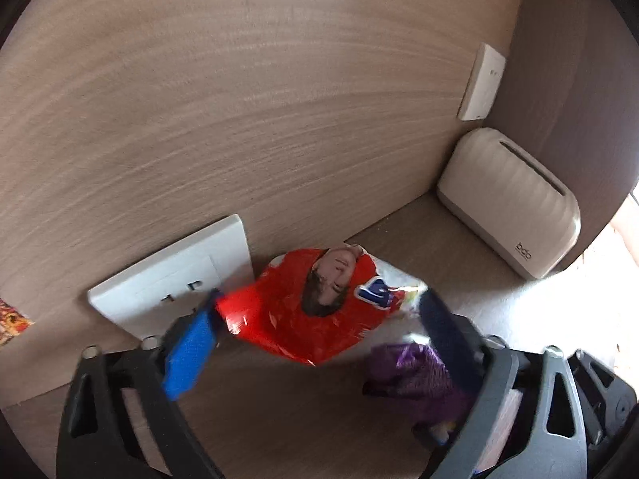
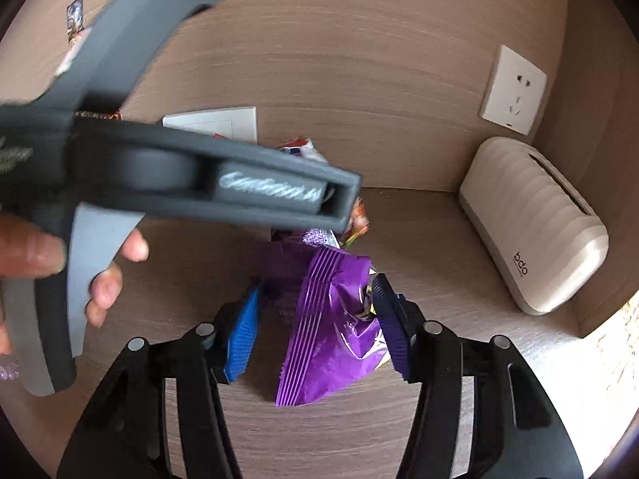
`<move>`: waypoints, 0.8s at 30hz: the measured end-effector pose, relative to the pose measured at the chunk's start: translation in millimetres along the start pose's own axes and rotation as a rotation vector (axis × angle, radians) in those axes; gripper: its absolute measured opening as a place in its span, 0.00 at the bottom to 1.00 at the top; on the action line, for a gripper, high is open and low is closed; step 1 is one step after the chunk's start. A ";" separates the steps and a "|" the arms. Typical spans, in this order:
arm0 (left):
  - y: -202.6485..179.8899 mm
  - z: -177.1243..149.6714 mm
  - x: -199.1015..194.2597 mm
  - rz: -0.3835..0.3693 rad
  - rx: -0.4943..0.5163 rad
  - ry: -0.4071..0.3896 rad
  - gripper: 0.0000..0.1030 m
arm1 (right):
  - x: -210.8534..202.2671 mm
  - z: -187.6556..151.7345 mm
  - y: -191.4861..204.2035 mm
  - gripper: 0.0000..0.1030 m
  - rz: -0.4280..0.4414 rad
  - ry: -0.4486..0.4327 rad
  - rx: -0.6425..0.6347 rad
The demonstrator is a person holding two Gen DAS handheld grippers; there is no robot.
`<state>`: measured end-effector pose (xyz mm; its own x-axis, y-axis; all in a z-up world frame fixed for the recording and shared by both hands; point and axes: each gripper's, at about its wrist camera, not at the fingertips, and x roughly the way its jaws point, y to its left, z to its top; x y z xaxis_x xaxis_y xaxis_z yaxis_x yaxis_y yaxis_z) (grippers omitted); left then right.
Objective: Collect trash
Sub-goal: 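Grasp the red snack bag with left tool while right tool grasps the purple snack bag, then carry the red and purple snack bags to the white bin and open both tools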
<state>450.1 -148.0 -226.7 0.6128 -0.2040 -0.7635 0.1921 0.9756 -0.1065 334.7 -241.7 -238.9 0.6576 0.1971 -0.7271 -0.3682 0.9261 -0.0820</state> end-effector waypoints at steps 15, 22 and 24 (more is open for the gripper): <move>-9.3 7.4 29.7 -0.029 -0.033 0.008 0.44 | -8.5 -4.8 10.8 0.31 0.047 0.016 -0.024; -9.3 0.5 -12.5 -0.032 0.026 -0.071 0.42 | -29.7 -12.1 5.6 0.30 0.046 -0.015 0.020; -6.3 3.2 -23.9 -0.023 0.036 -0.086 0.42 | -35.8 -13.4 1.1 0.30 0.043 -0.020 0.028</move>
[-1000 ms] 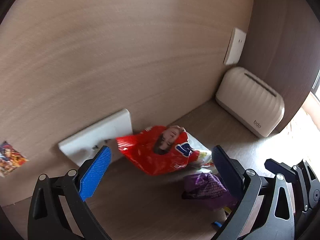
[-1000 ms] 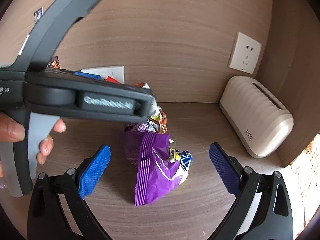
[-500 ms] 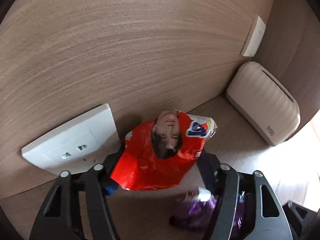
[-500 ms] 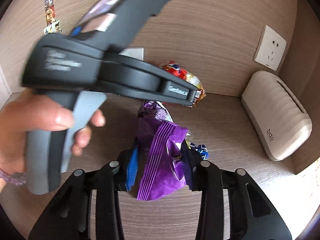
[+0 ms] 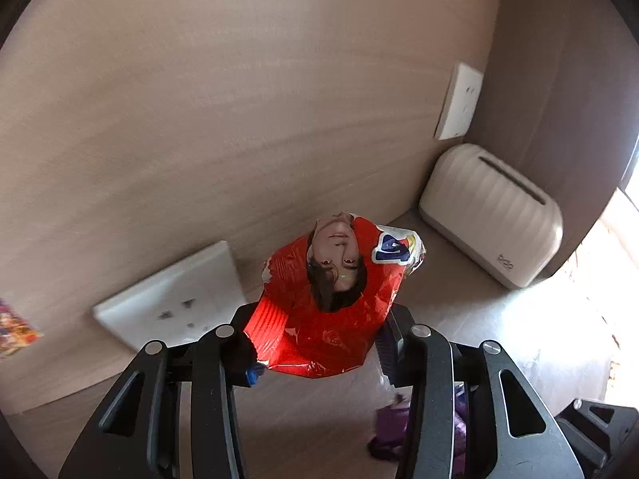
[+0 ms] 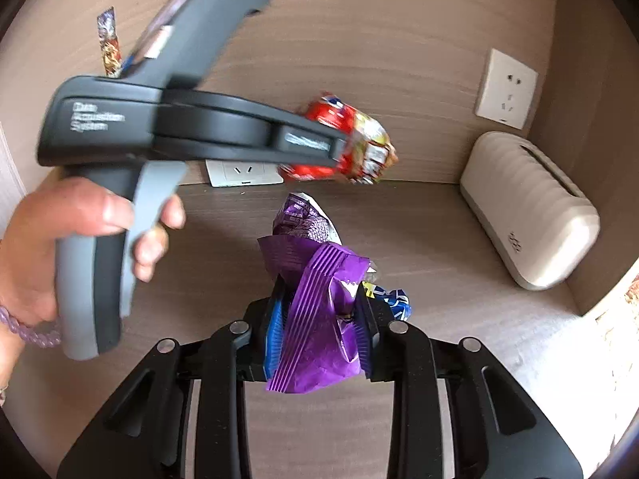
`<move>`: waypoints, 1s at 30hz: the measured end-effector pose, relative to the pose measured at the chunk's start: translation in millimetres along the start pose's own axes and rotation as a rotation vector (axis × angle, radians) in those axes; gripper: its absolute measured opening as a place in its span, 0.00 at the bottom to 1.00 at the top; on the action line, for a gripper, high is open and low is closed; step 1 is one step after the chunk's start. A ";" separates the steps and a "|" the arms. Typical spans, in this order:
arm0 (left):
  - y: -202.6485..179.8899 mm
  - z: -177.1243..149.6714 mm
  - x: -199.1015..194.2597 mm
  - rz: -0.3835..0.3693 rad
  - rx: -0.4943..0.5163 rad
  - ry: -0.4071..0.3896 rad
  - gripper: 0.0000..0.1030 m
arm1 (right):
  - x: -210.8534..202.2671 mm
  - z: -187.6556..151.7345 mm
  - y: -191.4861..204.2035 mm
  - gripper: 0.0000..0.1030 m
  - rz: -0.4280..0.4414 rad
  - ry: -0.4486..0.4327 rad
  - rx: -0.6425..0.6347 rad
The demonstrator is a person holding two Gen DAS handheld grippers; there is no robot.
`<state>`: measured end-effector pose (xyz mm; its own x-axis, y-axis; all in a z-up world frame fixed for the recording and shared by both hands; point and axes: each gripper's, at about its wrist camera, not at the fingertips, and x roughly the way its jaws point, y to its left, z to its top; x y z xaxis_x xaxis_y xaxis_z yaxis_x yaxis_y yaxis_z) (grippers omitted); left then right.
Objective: Collect trash
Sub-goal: 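Carry the red and purple snack bags to the white bin and open both tools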
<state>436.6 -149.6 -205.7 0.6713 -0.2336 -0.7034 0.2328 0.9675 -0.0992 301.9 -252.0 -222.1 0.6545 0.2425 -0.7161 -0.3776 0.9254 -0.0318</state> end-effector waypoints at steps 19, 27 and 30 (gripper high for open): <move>-112.4 -60.7 -146.4 -0.093 0.145 -0.092 0.42 | -192.6 -70.1 -51.5 0.30 -0.154 -0.179 0.190; -202.4 -114.0 -178.3 -0.188 0.230 -0.047 0.42 | -270.9 -134.3 -71.3 0.30 -0.223 -0.183 0.296; -232.2 -137.1 -185.2 -0.227 0.253 -0.015 0.42 | -290.3 -159.3 -77.0 0.30 -0.248 -0.178 0.338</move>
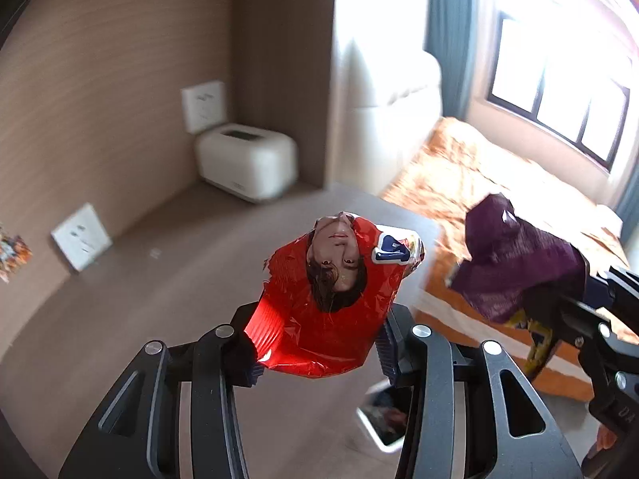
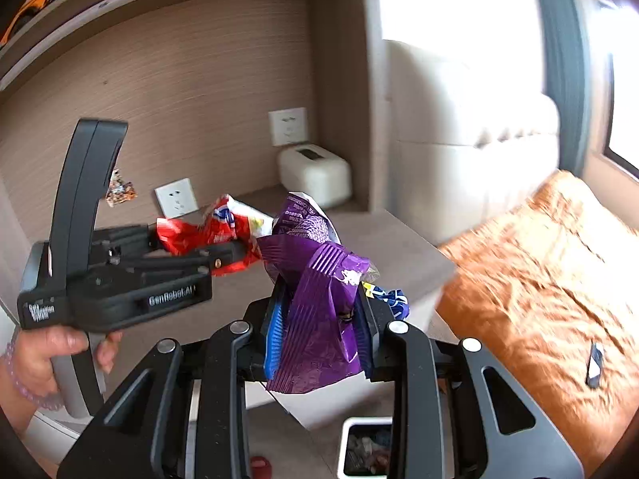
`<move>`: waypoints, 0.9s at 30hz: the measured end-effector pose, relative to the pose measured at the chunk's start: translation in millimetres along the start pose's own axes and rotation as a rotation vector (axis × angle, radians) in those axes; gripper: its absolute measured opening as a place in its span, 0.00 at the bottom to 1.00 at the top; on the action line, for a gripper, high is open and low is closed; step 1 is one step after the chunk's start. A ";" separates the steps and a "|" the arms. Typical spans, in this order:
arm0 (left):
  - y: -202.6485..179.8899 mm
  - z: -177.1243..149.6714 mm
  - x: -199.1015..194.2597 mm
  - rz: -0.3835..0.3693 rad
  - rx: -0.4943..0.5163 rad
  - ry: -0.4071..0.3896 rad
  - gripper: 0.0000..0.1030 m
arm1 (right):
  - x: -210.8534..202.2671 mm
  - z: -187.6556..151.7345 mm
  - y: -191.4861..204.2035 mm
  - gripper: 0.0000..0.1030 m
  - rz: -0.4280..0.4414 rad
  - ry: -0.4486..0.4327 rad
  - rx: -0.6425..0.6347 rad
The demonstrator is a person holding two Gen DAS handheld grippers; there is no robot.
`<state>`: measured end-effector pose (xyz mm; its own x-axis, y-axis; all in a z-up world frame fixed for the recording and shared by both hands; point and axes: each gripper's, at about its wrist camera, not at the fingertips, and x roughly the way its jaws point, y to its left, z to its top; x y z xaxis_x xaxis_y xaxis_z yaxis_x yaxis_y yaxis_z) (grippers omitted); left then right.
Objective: Collect trash
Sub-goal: 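Carry the red and purple snack bags to the white bin and open both tools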
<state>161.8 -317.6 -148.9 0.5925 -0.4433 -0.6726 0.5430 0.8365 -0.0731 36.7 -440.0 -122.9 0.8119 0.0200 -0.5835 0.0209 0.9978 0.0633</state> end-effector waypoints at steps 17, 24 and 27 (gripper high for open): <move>-135.3 -107.0 80.2 -0.099 0.106 0.201 0.42 | -13.9 -117.3 -98.0 0.30 -0.088 0.101 0.191; -158.1 -193.4 160.6 -0.130 0.139 0.287 0.42 | 37.3 -190.2 -129.6 0.30 -0.091 0.164 0.243; -159.5 -229.2 196.8 -0.133 0.138 0.326 0.43 | 73.8 -229.1 -136.7 0.30 -0.086 0.197 0.252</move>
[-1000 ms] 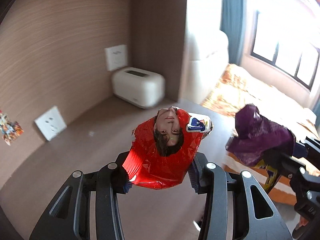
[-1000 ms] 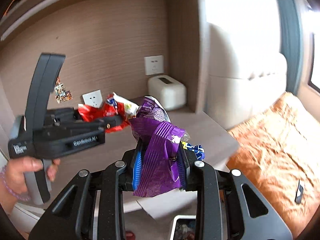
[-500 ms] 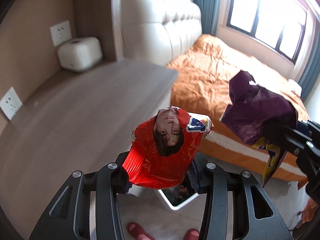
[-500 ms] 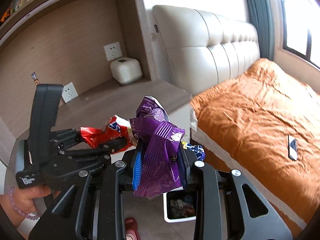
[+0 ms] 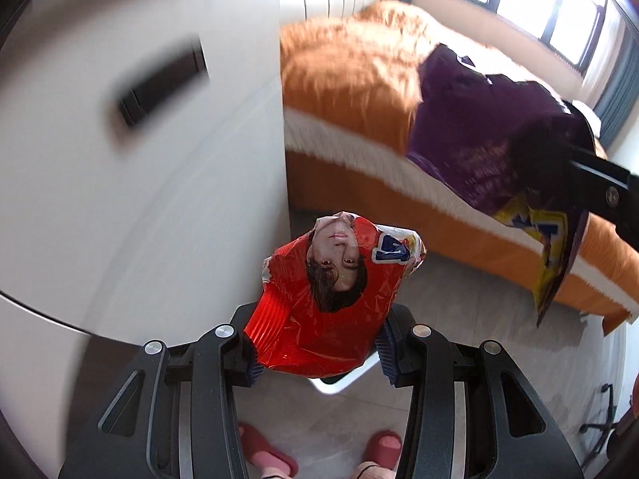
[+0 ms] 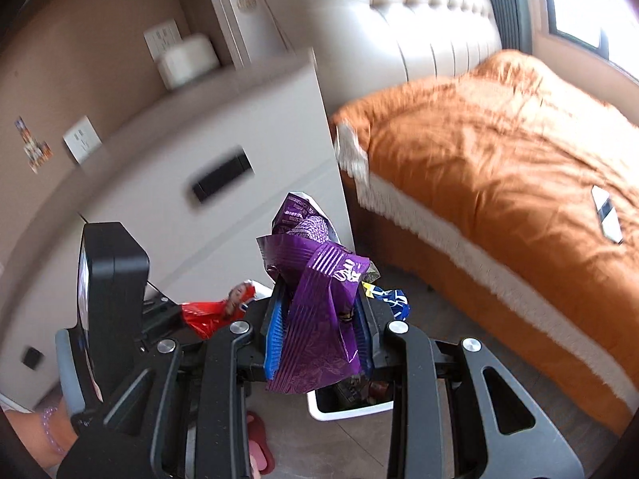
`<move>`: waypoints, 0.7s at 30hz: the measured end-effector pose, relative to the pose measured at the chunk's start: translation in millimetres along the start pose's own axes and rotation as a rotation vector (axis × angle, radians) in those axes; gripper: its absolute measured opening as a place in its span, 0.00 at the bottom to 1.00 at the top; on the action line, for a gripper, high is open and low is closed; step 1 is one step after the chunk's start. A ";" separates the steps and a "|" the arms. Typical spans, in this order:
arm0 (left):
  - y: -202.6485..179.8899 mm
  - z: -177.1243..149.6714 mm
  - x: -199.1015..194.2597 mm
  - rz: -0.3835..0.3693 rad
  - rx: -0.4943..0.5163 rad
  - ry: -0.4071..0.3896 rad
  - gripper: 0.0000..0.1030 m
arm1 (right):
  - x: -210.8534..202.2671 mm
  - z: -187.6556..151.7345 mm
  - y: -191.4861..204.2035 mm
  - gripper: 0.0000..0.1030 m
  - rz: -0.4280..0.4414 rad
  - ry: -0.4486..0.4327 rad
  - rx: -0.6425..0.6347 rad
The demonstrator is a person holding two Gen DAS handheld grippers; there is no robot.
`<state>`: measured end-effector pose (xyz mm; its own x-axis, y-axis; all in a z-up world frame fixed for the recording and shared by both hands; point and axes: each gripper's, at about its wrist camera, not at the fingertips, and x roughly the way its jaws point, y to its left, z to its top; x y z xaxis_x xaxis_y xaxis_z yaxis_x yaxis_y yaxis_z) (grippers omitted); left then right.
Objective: Collect trash
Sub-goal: 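Carry the red and purple snack bags to the white bin and open both tools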
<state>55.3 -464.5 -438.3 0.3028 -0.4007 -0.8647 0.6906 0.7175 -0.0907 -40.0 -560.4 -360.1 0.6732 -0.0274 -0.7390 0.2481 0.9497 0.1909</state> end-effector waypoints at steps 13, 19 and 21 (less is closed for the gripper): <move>4.6 -89.1 185.3 -0.025 0.004 0.084 0.51 | 167.7 -127.5 -35.0 0.31 0.014 0.136 -0.035; 30.8 -102.1 216.4 -0.072 -0.076 0.086 0.96 | 208.9 -156.0 -54.7 0.96 -0.021 0.180 -0.041; 31.2 -102.5 215.7 -0.032 -0.038 0.068 0.96 | 210.6 -159.3 -58.7 0.96 -0.026 0.188 -0.040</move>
<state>74.9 -470.2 -678.3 0.2344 -0.3850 -0.8927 0.6737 0.7263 -0.1363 -23.7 -572.3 -629.8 0.5242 0.0034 -0.8516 0.2332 0.9612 0.1474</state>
